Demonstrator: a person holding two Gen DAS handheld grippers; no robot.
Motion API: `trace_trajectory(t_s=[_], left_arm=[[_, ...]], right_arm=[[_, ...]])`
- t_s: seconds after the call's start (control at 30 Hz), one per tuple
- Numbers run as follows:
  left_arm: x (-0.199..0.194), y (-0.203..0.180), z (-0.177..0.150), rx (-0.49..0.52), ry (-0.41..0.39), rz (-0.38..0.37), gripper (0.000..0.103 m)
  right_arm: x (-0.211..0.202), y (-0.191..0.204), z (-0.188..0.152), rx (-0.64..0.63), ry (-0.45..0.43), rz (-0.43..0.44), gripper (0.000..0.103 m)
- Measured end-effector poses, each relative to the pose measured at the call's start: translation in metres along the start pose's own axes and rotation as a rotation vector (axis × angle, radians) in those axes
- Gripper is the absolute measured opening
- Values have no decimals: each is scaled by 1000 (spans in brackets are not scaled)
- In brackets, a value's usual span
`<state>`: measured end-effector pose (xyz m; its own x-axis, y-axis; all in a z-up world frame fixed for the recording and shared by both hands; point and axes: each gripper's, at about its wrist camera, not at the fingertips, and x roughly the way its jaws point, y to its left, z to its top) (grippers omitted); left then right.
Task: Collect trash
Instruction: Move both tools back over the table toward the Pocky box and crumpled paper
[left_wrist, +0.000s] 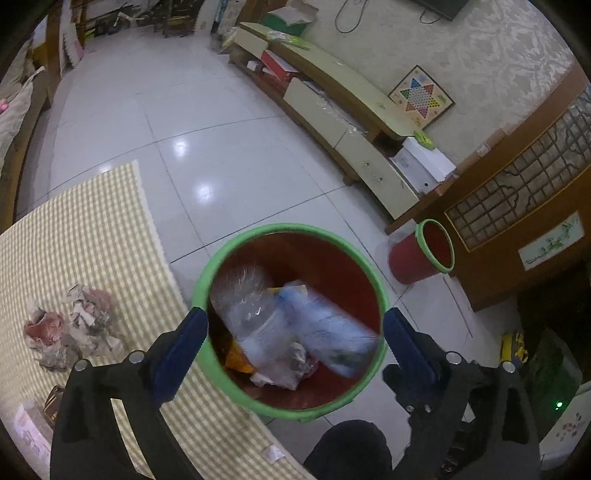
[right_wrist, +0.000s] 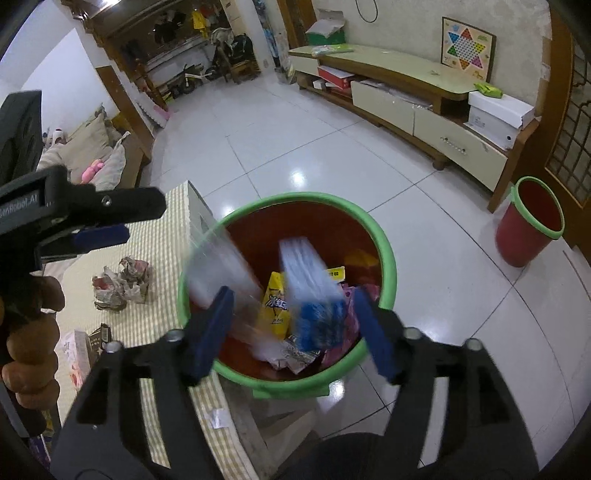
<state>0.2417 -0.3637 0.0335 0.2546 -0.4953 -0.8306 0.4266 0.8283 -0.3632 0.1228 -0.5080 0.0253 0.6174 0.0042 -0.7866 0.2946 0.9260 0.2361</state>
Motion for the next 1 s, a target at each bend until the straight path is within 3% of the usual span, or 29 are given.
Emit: trace_trajectory(t_s=[0.2, 0.57, 1.0], left_arm=[[-20, 26, -9, -51, -32, 0, 94], [-74, 78, -41, -108, -116, 45, 95], [-140, 203, -121, -332, -175, 146, 95]], right_arm=[[-7, 7, 3, -7, -29, 1, 85], [-8, 60, 2, -86, -38, 42, 95], [12, 158, -10, -244, 11, 122, 98]])
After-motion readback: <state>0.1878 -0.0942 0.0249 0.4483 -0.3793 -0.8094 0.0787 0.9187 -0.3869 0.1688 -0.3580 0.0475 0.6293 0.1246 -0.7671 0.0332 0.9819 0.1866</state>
